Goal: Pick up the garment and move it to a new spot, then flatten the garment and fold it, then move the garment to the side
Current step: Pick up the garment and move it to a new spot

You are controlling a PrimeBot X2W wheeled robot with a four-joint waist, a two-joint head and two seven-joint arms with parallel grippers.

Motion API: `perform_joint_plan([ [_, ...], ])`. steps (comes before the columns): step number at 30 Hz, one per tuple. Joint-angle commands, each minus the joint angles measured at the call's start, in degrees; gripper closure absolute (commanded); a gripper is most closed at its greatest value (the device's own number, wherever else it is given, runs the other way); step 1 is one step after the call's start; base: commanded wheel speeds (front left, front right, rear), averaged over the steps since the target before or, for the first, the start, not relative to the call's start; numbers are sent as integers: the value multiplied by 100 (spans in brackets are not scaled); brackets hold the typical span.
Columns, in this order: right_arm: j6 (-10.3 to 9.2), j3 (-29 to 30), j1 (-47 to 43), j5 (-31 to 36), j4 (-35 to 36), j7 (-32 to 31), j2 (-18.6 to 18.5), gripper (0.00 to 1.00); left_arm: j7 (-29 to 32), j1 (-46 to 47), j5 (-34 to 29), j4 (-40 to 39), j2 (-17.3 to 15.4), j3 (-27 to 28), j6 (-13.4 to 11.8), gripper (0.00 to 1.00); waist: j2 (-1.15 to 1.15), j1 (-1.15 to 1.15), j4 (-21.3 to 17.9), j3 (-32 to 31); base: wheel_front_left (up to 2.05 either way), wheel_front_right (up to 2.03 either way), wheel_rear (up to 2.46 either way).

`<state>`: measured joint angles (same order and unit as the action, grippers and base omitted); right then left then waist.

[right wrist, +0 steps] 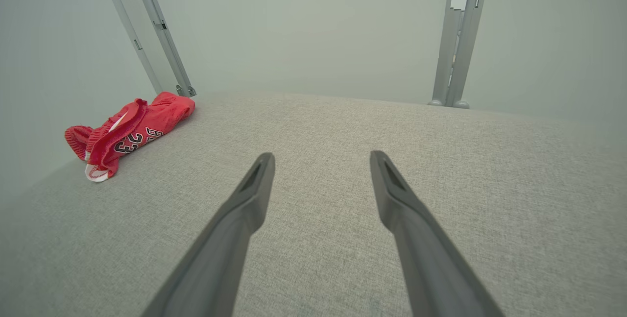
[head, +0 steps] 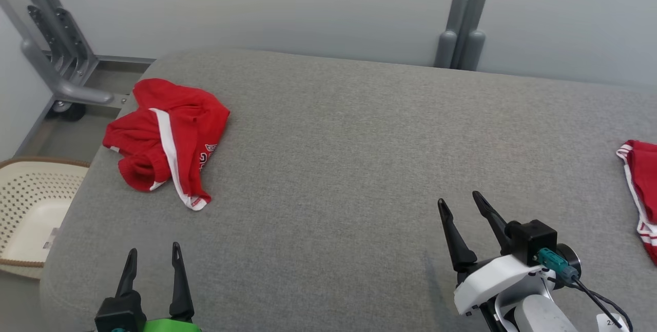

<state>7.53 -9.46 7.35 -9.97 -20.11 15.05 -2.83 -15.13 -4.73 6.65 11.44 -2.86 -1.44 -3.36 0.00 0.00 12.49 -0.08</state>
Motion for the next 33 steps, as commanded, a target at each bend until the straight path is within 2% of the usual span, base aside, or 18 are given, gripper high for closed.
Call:
perform_joint_plan([
  [1, -9, -2, 11, -19, -9, 15, -19, 0, 3, -89, 33, 16, -8, 62, 35, 0, 0, 0, 397, 31, 0, 0, 0],
  [7, -9, -38, 46, -38, -28, 15, -18, 0, 3, -119, 93, 21, -8, 114, 93, 0, 0, 0, 457, 37, 0, 0, 0],
  [16, -9, -68, 162, 102, -33, 15, -19, 0, 3, 138, 205, 95, -10, 175, 56, 0, 0, 0, 127, 314, 0, 0, 0],
  [24, -9, -37, 350, 225, 39, 15, -50, 0, 3, 857, 327, 481, -35, 520, 353, 0, 0, 0, -129, 781, 0, 0, 0],
  [29, -9, -85, 537, 258, 133, 15, -124, 0, 3, 1670, 369, 1099, -323, 836, 679, 0, 0, 0, -289, 1179, 0, 0, 0],
  [31, -9, -166, 658, 260, 177, 15, -193, 0, 3, 2250, 459, 1669, -616, 929, 839, 0, 0, 0, -375, 1392, 0, 0, 0],
  [33, -9, -207, 744, 247, 202, 15, -235, 0, 4, 2575, 495, 1968, -772, 917, 904, 0, 0, 0, -431, 1506, 0, 0, 0],
])
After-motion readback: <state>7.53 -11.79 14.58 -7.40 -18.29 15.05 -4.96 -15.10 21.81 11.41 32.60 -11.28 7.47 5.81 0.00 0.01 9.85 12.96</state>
